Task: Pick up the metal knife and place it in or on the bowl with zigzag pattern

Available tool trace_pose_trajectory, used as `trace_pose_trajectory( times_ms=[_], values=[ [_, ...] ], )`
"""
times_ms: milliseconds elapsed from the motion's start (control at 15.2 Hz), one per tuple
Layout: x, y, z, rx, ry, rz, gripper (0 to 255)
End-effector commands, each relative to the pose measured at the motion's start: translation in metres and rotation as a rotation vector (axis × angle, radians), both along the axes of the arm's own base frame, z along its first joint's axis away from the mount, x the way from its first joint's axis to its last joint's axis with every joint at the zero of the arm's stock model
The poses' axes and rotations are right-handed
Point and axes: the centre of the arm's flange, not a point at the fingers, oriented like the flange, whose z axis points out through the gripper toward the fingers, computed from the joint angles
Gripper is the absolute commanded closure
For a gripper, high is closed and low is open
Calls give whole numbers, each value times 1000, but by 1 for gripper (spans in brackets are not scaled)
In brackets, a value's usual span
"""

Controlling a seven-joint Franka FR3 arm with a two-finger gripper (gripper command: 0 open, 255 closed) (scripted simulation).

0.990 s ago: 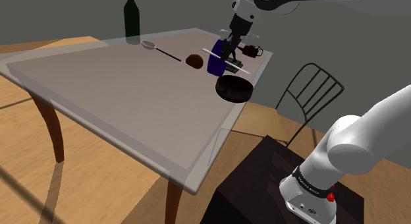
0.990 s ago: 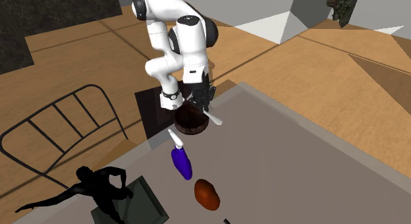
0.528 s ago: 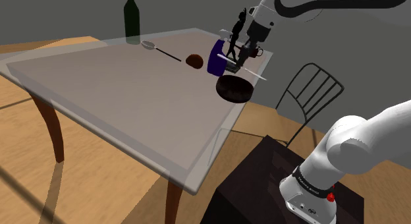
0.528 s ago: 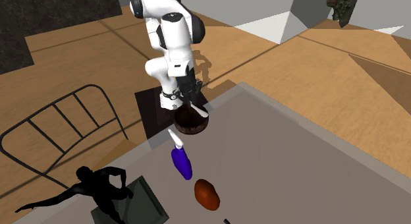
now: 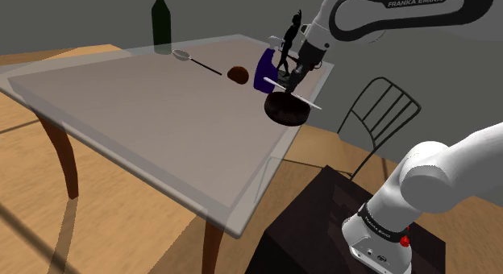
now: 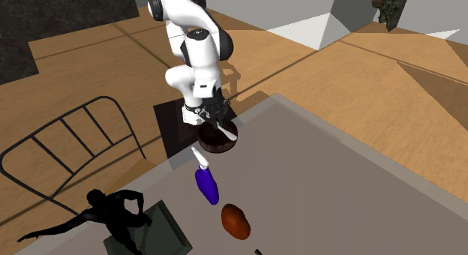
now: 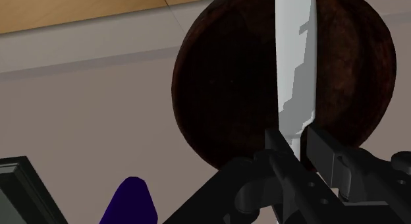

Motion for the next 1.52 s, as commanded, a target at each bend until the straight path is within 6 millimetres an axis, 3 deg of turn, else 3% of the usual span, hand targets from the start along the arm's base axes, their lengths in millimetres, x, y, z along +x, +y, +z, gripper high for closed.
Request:
trace_pose_trajectory(
  times_ms=[0,264,792,858,1188,1452],
  values=[
    [0,-1,-11,0,-1,0,255],
    [0,-1,-34,0,-1,0,255],
    [0,-1,-34,0,-1,0,255],
    [0,-1,-33,0,-1,0,0],
    [0,-1,-34,0,-1,0,0],
    [-10,-3,15,0,-1,0,0]
  ],
)
